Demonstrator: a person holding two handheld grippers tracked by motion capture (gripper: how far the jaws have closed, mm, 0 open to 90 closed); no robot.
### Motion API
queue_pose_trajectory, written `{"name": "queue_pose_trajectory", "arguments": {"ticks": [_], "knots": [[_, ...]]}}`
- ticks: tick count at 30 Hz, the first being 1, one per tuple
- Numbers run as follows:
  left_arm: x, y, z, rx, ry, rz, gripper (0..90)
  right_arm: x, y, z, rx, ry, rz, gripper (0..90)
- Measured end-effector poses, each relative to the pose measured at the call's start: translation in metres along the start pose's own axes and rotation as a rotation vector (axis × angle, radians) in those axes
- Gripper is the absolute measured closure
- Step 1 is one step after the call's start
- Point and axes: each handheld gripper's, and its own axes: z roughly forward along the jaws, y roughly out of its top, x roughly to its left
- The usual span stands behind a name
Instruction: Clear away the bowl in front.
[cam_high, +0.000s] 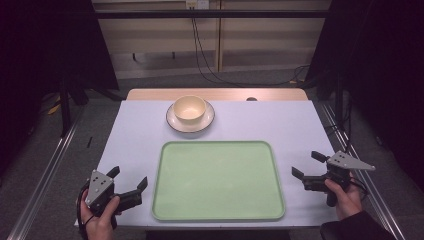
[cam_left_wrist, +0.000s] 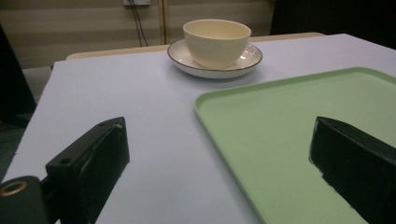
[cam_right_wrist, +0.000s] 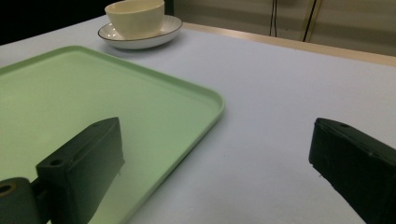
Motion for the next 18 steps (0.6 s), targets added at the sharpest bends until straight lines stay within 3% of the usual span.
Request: {"name": "queue_pose_trajectory", "arguments": {"ticks": [3,8,11,18], "knots": [[0.0002,0.0003,0.0011,-0.004,-0.005,-0.006,4.9,0.0004,-0.0010,0.0002,0.016,-0.007,-0.025,1.4],[-0.0012,0.0012,0.0018,-0.002,-0.020,0.005,4.5,0.0013,-0.0026,0.0001,0.020,-0.006,-0.022,1.4],[0.0000,0.0015,0.0041,0.006,-0.035,-0.015,4.6,0.0034,-0.0040,0.0023,0.042,-0.003,-0.044,1.7],[0.0004,0.0075,0.0088,0.005,-0.074,-0.002,4.5,0.0035,-0.0033,-0.0011,0.021,-0.004,-0.032,1.6]]}}
